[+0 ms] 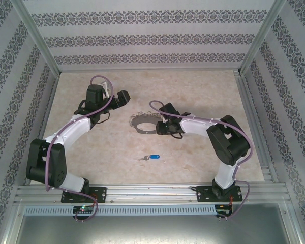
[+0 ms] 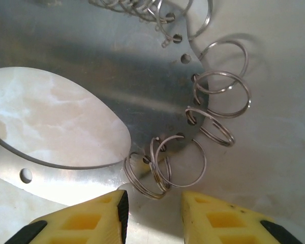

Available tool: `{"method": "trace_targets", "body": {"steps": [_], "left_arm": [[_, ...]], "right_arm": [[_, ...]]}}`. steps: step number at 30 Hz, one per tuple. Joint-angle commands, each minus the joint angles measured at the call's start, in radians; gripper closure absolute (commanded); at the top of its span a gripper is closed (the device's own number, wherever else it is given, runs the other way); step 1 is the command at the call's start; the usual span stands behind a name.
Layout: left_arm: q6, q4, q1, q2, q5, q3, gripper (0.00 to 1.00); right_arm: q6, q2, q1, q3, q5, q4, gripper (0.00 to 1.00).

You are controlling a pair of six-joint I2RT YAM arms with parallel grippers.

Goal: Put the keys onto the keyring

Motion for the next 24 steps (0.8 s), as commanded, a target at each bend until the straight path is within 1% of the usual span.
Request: {"method": "trace_targets", "body": {"steps": [1,14,24], "left_arm": [[-0.016,0.007,-0.01,-0.001,0.013,0.022,0.0],[-0.024,0.021,-0.01,-0.001,0.024,0.019,0.0],[-0.026,0.028,-0.011,-0.002,0.035,0.023,0.0]], "right_arm": [[-0.008,0.026,-0.006,0.041,-0.013,0.005,0.66],[-0.028,0.04,-0.017,0.087,0.002,-0.025,0.67],[-0.078,0.072,-0.015,0.131,0.03,-0.07,0.68]]}}
